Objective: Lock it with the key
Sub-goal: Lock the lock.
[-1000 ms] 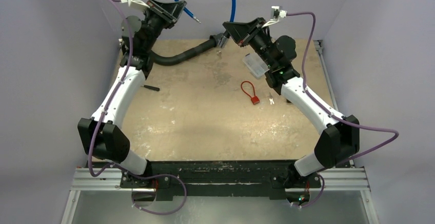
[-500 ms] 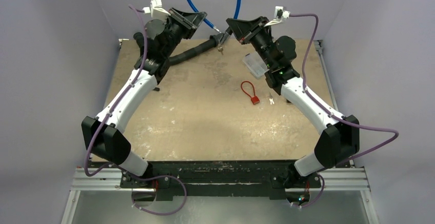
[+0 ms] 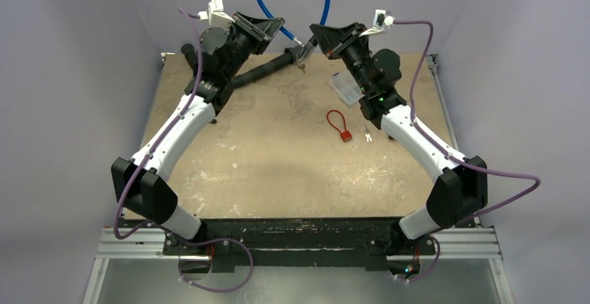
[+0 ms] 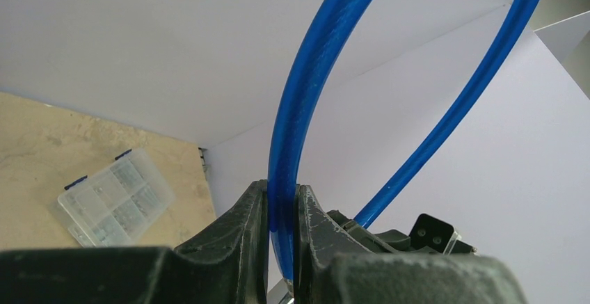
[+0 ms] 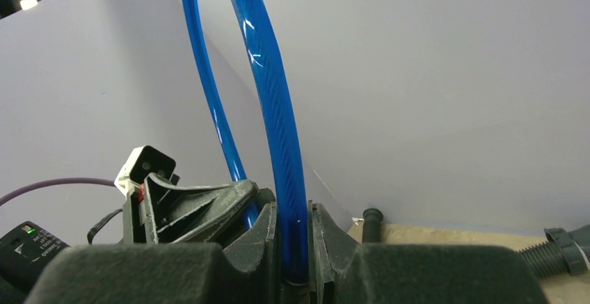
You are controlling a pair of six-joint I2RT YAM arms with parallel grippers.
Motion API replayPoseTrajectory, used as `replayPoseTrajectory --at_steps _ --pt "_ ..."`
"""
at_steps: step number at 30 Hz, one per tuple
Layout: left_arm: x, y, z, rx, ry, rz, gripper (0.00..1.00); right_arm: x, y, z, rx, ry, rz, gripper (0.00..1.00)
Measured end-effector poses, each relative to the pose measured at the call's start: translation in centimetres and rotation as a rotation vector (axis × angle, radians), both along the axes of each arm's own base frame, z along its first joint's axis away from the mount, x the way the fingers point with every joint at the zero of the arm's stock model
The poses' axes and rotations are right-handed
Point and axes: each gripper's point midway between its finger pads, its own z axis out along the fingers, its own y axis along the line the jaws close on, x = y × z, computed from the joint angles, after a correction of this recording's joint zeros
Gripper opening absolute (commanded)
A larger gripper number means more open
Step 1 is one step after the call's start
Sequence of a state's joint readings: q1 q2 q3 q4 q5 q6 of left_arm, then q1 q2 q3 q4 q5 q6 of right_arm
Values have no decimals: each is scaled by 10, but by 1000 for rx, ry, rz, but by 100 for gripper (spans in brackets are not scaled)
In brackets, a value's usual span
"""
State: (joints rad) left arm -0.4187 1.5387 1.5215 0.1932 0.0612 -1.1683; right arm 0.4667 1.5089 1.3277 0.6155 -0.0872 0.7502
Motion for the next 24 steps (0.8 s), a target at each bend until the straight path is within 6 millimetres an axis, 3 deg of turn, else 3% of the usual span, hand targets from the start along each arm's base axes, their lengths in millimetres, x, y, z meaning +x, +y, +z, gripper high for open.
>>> replayPoseTrajectory --at_steps 16,24 --pt "-4 -8 0 -3 -1 -9 0 0 3 -4 30 36 4 0" --pt "-2 -9 -5 -19 27 22 0 11 -5 -12 96 117 -71 0"
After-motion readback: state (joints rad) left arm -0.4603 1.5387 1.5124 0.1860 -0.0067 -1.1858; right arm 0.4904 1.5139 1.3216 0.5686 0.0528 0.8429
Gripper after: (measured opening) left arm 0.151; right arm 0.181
